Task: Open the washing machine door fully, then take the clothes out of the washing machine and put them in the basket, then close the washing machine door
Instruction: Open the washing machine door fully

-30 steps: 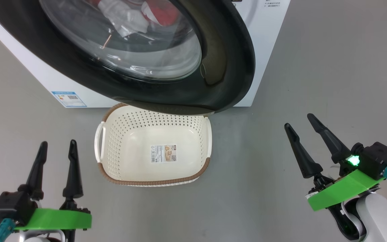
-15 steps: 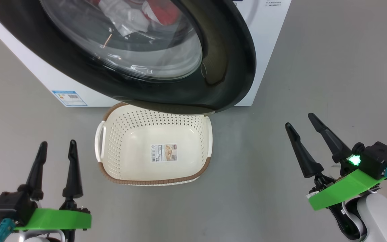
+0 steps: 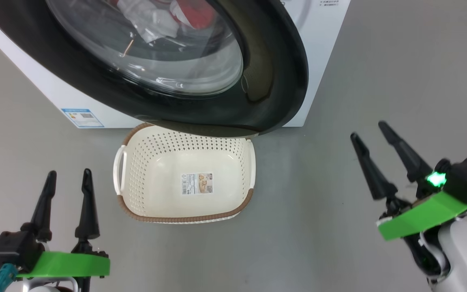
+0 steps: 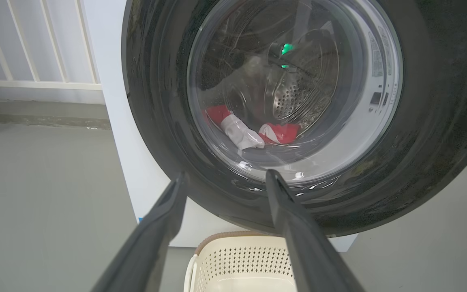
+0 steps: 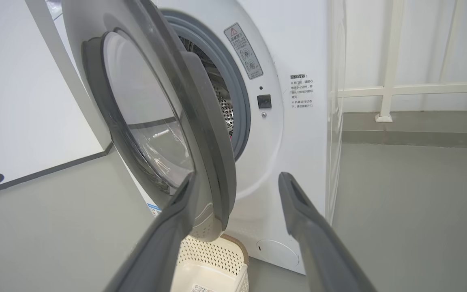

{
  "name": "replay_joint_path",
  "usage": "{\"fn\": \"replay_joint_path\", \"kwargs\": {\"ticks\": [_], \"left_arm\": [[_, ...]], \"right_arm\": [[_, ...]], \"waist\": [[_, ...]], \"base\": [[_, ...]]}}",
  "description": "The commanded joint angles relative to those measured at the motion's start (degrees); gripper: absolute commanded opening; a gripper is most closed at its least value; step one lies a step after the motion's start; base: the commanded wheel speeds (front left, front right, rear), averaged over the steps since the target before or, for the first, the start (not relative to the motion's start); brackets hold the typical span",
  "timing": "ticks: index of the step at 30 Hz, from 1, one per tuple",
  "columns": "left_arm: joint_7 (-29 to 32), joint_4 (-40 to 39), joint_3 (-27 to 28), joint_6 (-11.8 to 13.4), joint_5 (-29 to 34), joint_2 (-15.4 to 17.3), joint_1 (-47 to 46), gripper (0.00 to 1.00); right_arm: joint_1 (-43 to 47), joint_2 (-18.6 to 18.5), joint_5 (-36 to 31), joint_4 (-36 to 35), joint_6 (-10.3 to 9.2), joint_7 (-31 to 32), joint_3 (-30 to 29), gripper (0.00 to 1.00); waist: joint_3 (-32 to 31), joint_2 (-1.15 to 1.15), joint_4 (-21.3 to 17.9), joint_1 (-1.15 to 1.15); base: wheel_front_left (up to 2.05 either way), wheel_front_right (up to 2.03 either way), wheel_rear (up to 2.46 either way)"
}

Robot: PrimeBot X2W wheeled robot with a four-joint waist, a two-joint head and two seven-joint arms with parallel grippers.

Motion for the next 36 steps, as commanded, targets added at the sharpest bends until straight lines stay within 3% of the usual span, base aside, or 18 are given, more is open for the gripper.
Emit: {"fn": "replay_joint_path", "kwargs": {"ticks": [1,12,20,36], "left_arm": [[-0.70,-1.28,1.96,-0.17,0.55,1.17,-0.02,1.00],[-0.70,-1.18,1.79,-0.17,0.51,1.18,-0.35,1.00],[-0.70,-1.14,1.88,-0.17,0.35,1.26,-0.62,1.00],[-0.70,-1.43,1.70,-0.17,0.14,1.56,-1.83,1.00]], "right_arm": [[-1.24,-0.80,0.72,-1.69,0.09,-0.68,0.81,0.00],[-7.83,-2.87,13.44,1.81,0.09,-0.11,0.07,0.00],[-14.25,-4.25,26.27,4.83,0.09,7.10,0.84,0.00],[-26.45,-4.24,42.45,9.64,0.09,20.37,2.76,0.00]], "waist": [[0.00,0.00,-0.04,0.00],[0.31,0.00,0.39,0.00],[0.88,0.00,0.90,0.00],[3.44,0.00,2.07,0.00]], "base": [[0.00,0.00,0.00],[0.00,0.00,0.00],[0.00,0.00,0.00],[0.00,0.00,0.00]]}}
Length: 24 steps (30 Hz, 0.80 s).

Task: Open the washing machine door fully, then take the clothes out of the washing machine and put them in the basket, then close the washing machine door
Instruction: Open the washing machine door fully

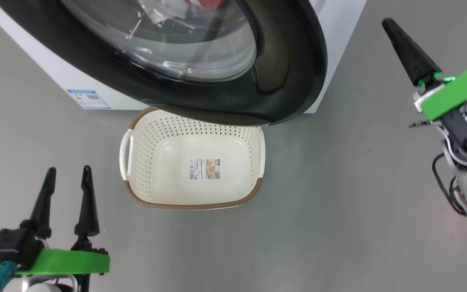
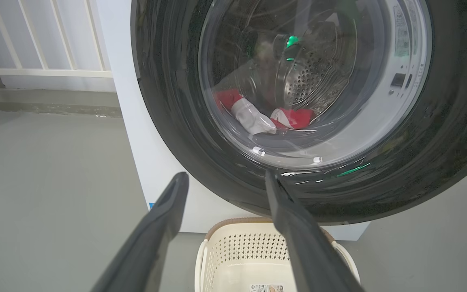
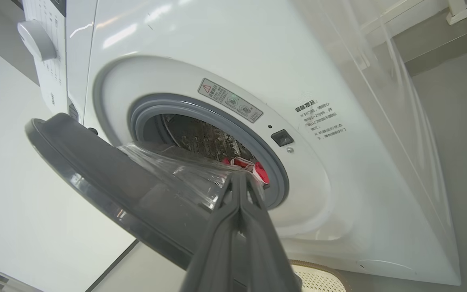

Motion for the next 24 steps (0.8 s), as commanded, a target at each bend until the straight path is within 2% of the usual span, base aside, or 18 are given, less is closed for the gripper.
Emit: {"fn": "replay_joint_path", "kwargs": {"ticks": [1,8,12,16,24], "left_arm": [[-0.70,-1.42,1.77,-0.17,0.14,1.50,-1.30,1.00],[-0.70,-1.47,1.49,-0.17,0.07,1.52,-1.74,1.00],[-0.70,-1.56,1.36,-0.17,0.05,1.50,-1.82,1.00],[-0.70,-1.65,1.11,-0.17,0.02,1.44,-1.93,1.00],[-0.70,-1.55,0.88,-0.17,0.13,1.30,-1.93,1.00]], "right_arm": [[-0.71,-0.10,0.59,-1.10,0.09,0.43,0.73,0.00],[-5.86,0.96,6.52,3.63,0.09,5.99,1.45,0.00],[-8.49,2.51,13.36,7.10,0.09,10.75,-0.21,0.00],[-10.04,3.10,17.48,9.41,0.09,14.97,-1.05,0.00],[-12.68,3.79,22.07,14.08,0.09,22.28,-1.23,0.00]], "waist": [[0.23,0.00,0.21,0.00],[1.05,0.00,1.20,0.00],[1.75,0.00,1.85,0.00],[2.10,0.00,2.34,0.00],[2.22,0.00,2.94,0.00]], "base": [[0.00,0.00,0.00],[0.00,0.00,0.00],[0.00,0.00,0.00],[0.00,0.00,0.00],[0.00,0.00,0.00]]}}
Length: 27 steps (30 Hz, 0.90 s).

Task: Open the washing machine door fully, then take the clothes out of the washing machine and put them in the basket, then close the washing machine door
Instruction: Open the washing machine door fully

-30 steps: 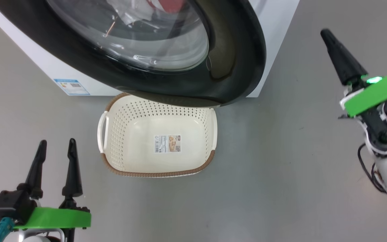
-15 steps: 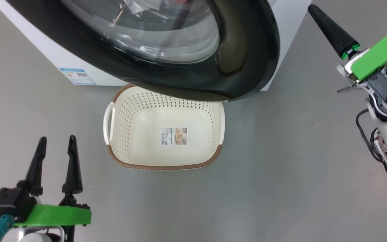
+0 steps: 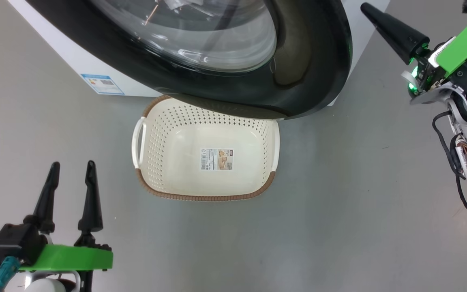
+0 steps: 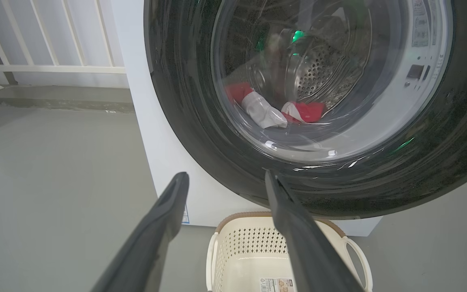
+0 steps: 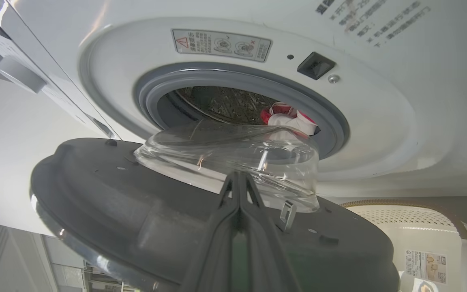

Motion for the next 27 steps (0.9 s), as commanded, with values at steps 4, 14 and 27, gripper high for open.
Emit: {"fn": "replay_joint_path", "kwargs": {"ticks": [4,14,27], "left_arm": [[-0.70,-1.33,1.77,-0.17,0.17,1.20,-0.95,1.00],[-0.70,-0.87,1.63,-0.17,0.15,0.90,-1.28,1.00],[-0.70,-0.57,2.32,-0.17,0.32,0.54,-1.01,1.00]], "right_arm": [[-1.96,0.77,1.97,0.81,0.09,3.68,0.71,0.00],[-4.09,1.35,2.96,3.31,0.09,7.11,0.99,0.00],[-3.43,1.92,3.34,3.97,0.09,10.83,2.00,0.00]], "waist": [[0.00,0.00,0.20,0.00],[0.22,0.00,0.92,0.00],[-0.87,0.00,1.58,0.00]], "base": [[0.00,0.00,0.00],[0.00,0.00,0.00],[0.00,0.00,0.00]]}}
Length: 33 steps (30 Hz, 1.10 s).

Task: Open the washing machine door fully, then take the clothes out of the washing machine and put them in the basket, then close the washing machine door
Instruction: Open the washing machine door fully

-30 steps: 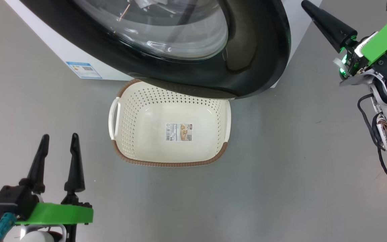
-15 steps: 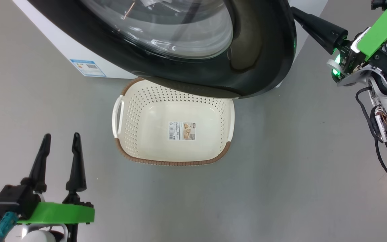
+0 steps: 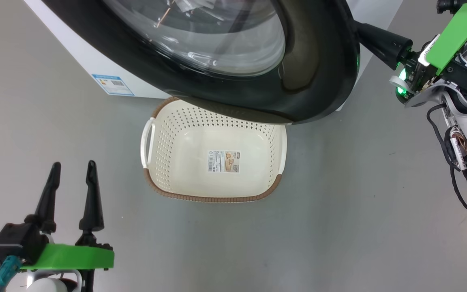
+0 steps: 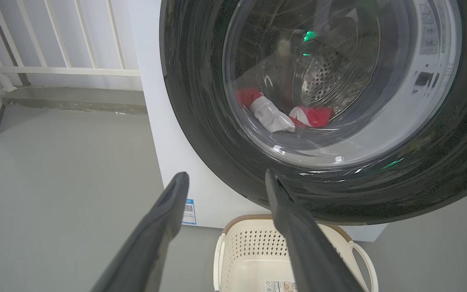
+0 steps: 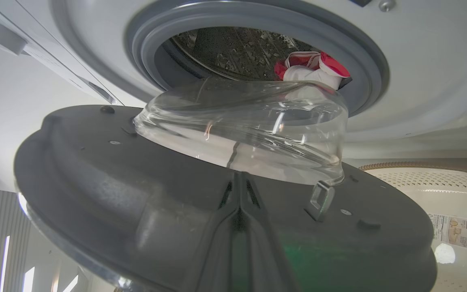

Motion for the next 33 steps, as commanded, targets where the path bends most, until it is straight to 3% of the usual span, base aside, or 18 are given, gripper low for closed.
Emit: {"fn": "replay_joint_path", "kwargs": {"ticks": [1,33], "left_arm": [[-0.70,-1.01,2.14,-0.17,0.35,1.05,-0.70,1.00],[-0.70,0.19,3.12,-0.17,1.23,0.34,4.18,1.00]], "right_arm": [[0.24,0.69,0.48,-1.49,0.09,0.57,0.55,0.00],[16.81,1.49,2.31,-11.12,0.09,6.29,2.77,0.00]], "waist": [[-0.25,0.00,0.09,0.00],[-9.04,0.00,5.66,0.00]], "base": [[0.00,0.00,0.00],[0.00,0.00,0.00]]}}
